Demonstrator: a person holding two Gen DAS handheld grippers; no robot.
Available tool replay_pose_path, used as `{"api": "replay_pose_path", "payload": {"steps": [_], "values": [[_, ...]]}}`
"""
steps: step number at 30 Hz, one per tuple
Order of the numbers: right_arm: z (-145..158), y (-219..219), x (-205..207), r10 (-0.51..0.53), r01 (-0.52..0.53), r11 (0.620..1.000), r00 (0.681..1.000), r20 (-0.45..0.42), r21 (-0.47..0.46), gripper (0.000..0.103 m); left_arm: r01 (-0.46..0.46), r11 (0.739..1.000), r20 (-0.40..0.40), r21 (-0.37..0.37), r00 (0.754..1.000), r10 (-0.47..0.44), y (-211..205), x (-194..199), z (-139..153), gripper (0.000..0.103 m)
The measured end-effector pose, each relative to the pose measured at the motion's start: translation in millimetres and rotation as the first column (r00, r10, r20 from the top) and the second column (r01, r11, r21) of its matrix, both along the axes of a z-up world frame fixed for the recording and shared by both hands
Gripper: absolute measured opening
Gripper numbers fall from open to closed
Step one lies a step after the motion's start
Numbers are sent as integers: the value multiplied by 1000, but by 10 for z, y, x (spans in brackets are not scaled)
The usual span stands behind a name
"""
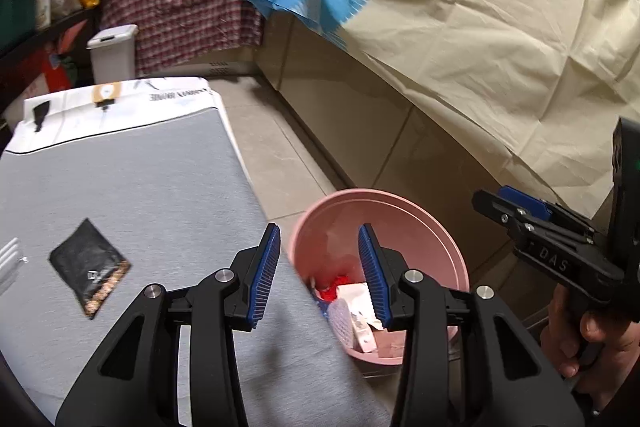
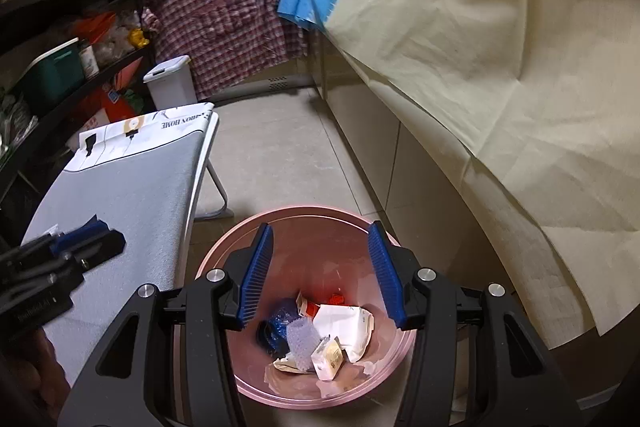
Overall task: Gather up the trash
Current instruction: 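Open both tools to drop the strap and tissue pack into the bin, then move both tools back to the board toward the black packet and clear tubes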
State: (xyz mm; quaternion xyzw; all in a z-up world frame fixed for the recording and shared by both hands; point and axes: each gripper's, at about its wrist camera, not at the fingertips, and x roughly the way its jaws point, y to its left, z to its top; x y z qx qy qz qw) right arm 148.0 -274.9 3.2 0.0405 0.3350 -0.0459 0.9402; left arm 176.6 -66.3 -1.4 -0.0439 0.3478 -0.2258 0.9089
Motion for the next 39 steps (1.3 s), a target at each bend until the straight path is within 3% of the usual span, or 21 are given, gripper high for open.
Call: {"api": "replay_pose_path", "payload": {"steps": [9,17,23,32,39], "values": [[102,275,-91,60,-59,997,998,31,-52,50,-120,993,27,11,992,120,571,-55,87,41],[182,780,-90,169,-164,982,984,55,-91,50,-235,971,48,38,971,234,1235,-142,94,41],[180,1209,-4,261,-257,964,964,58,-60,50,-316,948,37,43,949,314,1680,-172,46,41],[-109,1907,298,356,-357,933,934,39,34,50,-462,885,-19,64,886,464,2193,-83,-151,41],[-311,2365,544,436,-436,898,900,20,51,50,-543,833,-36,105,835,548,2454,4,-363,41]]}}
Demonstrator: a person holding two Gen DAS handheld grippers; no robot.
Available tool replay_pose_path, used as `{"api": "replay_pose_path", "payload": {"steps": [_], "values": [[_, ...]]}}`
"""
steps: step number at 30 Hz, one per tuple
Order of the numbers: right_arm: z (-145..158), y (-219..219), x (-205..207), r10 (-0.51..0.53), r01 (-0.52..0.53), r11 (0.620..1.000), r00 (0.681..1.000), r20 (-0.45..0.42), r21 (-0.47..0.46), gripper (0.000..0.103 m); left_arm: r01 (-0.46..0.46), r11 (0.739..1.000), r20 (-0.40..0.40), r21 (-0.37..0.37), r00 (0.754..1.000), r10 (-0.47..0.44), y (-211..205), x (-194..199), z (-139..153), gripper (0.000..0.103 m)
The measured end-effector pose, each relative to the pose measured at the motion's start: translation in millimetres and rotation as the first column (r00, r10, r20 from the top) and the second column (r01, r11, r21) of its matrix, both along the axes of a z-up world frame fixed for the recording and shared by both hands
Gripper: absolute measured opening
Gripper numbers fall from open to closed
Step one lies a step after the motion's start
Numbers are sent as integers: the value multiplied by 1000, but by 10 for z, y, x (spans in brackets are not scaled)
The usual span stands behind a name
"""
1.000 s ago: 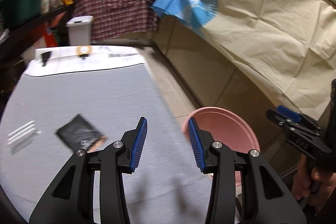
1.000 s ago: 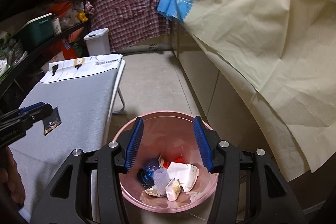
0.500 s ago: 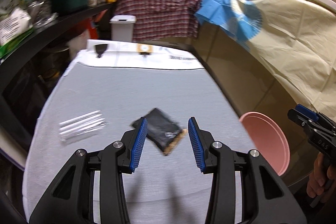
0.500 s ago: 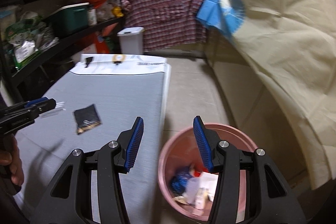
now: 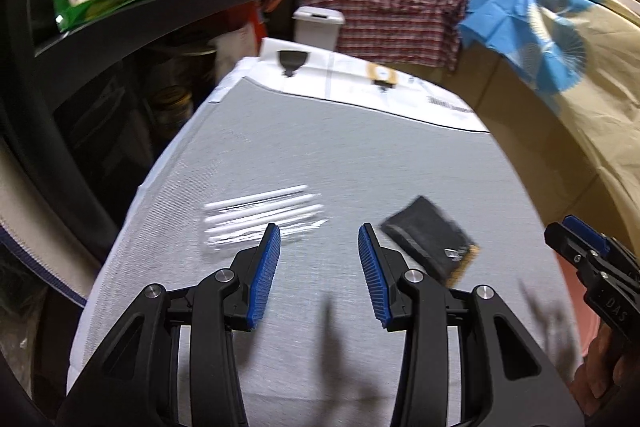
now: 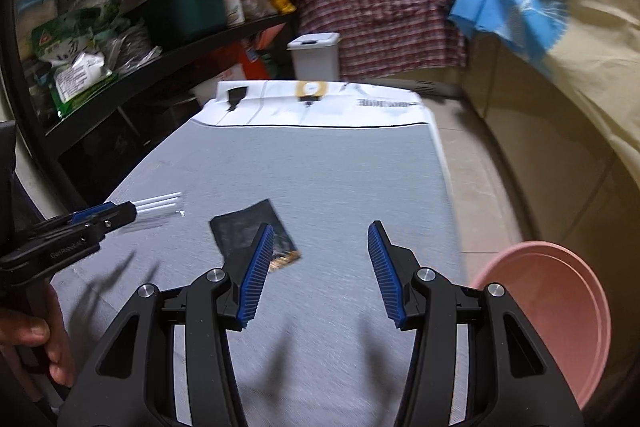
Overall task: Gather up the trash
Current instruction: 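Move both tools back to the board toward the black packet and clear tubes, then grasp the clear plastic tubes with the left tool while the right tool grasps the black packet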
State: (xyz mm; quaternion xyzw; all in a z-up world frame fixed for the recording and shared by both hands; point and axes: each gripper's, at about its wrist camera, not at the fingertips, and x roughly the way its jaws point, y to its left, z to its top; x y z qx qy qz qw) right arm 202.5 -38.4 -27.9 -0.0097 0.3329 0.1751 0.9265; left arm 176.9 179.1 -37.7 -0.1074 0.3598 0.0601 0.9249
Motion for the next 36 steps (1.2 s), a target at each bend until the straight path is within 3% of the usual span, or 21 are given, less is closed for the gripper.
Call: {"api": "replay_pose_path", "payload": {"steps": [4,8,12,18,22,25,27,32,36], "values": [[-129,235,140,64,-65,998,997,-34,-14,51,-78,997,-1,15,997,78,176,2,-72,41],[-302,422,293,112,-115,993,990,-90,-25,67,-153,988,-6,-1,988,153,371,-5,-117,42],[-432,543,400,154,-161,986,979,-137,-42,74,-208,977,-31,-41,978,207,556,11,-182,49],[-581,565,574,170,-183,983,957,-235,-36,77,-209,976,-80,-65,976,204,566,110,-318,49],[-599,678,580,193,-219,972,951,-242,-84,86,-215,974,-105,-74,973,207,548,177,-374,49],[-617,705,561,199,-229,967,950,-239,-107,86,-200,977,-113,-69,975,192,500,215,-400,48],[-620,704,551,195,-228,966,952,-236,-120,84,-178,982,-113,-64,979,170,448,235,-403,42],[-609,693,511,191,-224,964,958,-216,-141,69,-132,989,-119,-70,985,123,358,261,-405,14],[-597,680,485,203,-234,962,958,-202,-144,59,-111,991,-113,-77,988,102,318,248,-390,4]]}}
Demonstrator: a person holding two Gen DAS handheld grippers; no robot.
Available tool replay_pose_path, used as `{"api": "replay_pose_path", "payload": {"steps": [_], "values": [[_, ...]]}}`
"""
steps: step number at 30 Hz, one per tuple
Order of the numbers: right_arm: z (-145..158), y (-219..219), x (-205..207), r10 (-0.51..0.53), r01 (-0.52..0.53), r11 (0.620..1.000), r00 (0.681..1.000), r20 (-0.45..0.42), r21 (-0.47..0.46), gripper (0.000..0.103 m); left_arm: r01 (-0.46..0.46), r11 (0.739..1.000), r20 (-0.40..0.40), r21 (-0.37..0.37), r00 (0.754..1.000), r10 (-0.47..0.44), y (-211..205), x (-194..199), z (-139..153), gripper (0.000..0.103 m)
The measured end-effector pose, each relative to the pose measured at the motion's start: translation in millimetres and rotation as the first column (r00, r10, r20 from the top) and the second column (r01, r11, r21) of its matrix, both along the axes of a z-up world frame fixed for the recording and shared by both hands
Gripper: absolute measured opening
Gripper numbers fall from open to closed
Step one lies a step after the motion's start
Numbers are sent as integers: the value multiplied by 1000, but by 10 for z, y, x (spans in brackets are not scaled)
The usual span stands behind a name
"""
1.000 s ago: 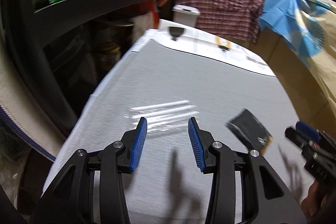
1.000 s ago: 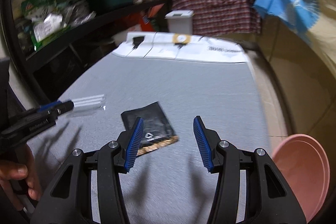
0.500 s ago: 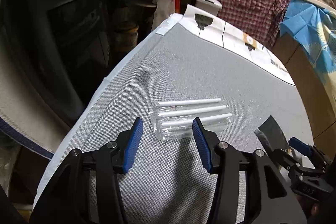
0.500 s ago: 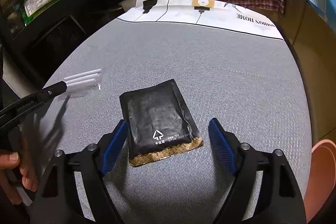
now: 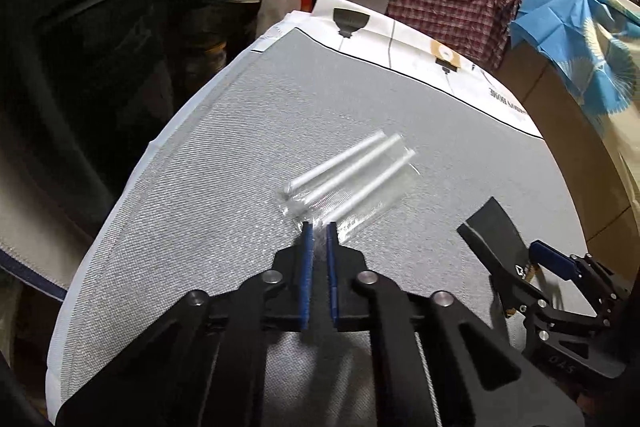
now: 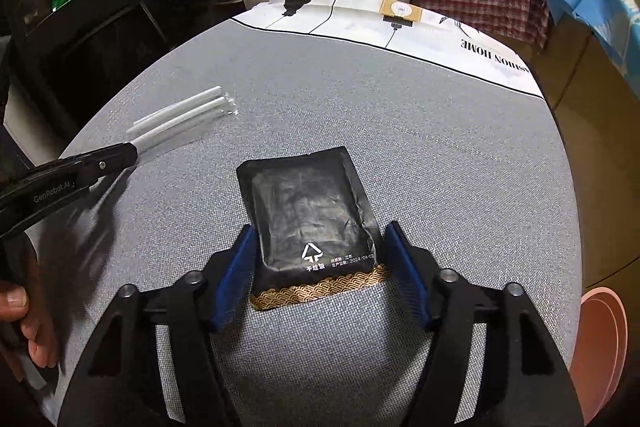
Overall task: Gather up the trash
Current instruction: 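Grasp the clear plastic tubes with the left tool while the right tool grasps the black packet, then lift the clear tubes and black packet and carry both over the pink bin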
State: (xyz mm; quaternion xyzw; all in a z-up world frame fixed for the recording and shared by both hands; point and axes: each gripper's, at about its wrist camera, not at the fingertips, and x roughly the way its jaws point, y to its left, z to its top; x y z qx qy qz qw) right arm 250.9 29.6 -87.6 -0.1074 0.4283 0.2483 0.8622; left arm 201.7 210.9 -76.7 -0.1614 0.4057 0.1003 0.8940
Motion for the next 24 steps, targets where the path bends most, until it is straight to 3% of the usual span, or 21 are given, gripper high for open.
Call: {"api": "replay_pose_path", "payload": {"steps": [3,5,7,17,24], "values": [[18,26,-55,30,-30,1000,999,23,-9,45,16,1000,15,-1,1000,-16,-35,-18,36,2],[48,61,-108,59,-59,998,998,38,-3,19,27,1000,28,0,999,-27,-60,-27,70,1],[54,72,-127,66,-66,998,997,32,1,6,39,999,45,-4,998,-38,-83,-40,107,1],[246,-150,-78,-19,14,996,998,59,88,2,70,998,89,8,994,-70,-185,-47,222,1],[393,-286,-138,-54,45,994,995,89,97,2,85,996,105,16,991,-87,-284,-90,295,1]]}}
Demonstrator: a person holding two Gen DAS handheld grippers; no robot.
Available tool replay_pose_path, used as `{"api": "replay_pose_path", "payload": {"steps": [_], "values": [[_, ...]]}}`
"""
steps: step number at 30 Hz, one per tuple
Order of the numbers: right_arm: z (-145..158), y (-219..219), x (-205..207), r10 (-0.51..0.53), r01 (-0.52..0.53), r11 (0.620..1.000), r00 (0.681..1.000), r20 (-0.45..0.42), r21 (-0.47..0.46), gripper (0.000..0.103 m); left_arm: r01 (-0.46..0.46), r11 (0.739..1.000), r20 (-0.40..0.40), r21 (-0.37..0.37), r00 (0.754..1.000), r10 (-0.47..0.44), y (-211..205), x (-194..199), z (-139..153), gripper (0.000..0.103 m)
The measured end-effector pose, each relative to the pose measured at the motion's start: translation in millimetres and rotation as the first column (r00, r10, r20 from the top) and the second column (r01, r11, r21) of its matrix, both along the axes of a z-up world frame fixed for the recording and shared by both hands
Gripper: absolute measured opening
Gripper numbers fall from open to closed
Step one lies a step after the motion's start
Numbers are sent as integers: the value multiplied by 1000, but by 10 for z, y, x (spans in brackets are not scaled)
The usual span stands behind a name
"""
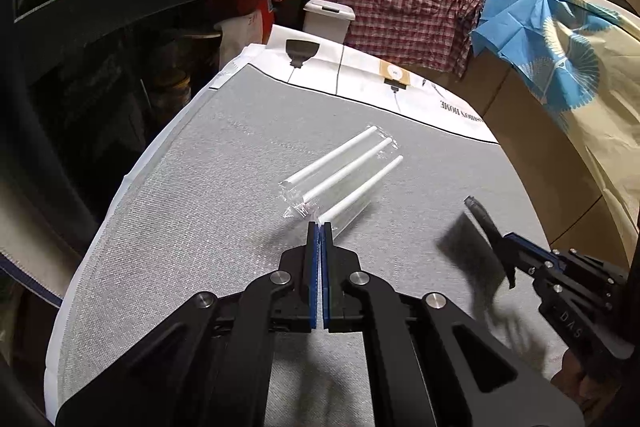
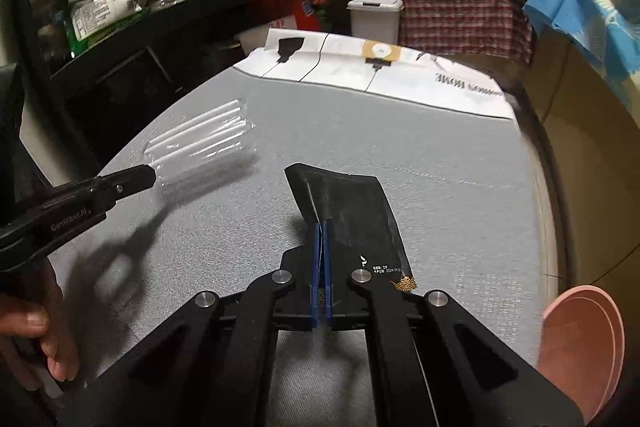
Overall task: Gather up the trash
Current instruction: 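Lift the clear tubes and black packet and carry both over the pink bin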
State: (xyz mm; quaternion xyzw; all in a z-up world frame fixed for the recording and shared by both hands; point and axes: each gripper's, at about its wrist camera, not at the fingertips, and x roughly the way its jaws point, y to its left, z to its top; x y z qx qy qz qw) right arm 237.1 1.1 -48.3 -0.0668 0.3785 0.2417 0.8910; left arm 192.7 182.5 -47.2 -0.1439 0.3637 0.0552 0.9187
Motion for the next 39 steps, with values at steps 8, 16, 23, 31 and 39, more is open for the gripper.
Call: {"api": "replay_pose_path", "payload": {"steps": [8,16,23,31,39], "values": [[263,-234,-140,-55,54,998,998,43,21,2,30,1000,27,6,999,-31,-157,-96,142,1],[485,-459,-363,-97,94,994,993,70,47,2,67,998,60,11,996,-67,-338,-244,295,1],[684,-641,-604,-116,112,993,987,109,46,2,99,995,74,7,992,-99,-507,-403,366,1],[847,-990,-933,-168,160,984,978,121,74,2,128,992,92,-1,988,-127,-642,-585,445,1],[1014,-1425,-1186,-237,224,969,961,140,104,2,166,986,105,-2,981,-165,-835,-657,502,1]]}}
